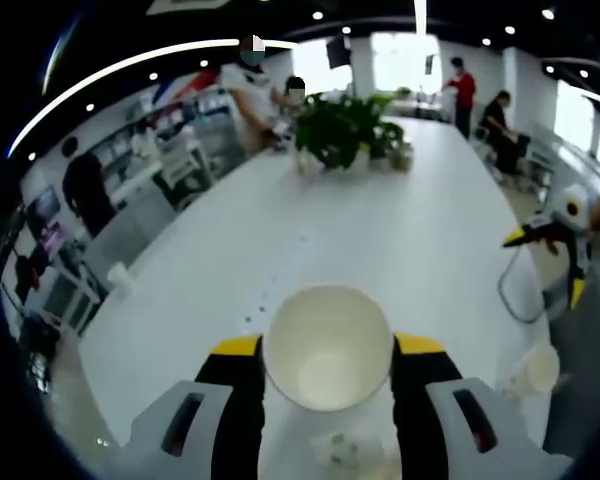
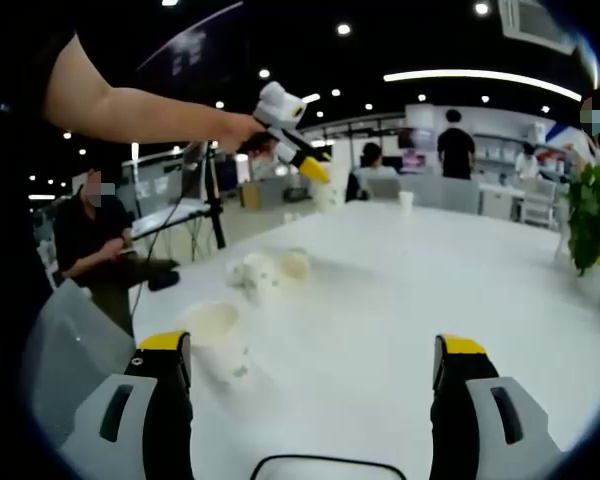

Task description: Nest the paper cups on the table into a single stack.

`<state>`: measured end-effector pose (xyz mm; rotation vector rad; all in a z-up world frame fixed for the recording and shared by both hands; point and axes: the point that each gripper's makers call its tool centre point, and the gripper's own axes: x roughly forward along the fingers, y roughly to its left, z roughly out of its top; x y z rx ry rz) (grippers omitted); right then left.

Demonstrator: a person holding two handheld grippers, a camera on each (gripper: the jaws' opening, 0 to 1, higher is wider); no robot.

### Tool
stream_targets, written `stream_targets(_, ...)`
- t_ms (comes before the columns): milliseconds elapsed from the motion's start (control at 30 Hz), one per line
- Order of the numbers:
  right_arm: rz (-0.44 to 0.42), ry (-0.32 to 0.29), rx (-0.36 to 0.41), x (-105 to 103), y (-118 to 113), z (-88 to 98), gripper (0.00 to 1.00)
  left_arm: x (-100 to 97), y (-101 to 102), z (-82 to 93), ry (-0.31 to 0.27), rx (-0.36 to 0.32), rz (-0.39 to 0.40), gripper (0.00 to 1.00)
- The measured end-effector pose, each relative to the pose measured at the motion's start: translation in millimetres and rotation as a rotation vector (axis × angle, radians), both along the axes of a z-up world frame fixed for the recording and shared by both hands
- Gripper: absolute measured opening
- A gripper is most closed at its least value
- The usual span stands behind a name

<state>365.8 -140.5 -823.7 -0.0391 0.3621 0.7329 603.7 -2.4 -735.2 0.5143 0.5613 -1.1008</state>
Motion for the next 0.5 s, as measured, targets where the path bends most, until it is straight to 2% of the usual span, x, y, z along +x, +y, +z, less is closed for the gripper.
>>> stream_targets(500,0.005,-0.004,-0.001,-1,-1,0.3,0.99,-20.1,-10,5.4,0.012,-0.013,-0.031,0.46)
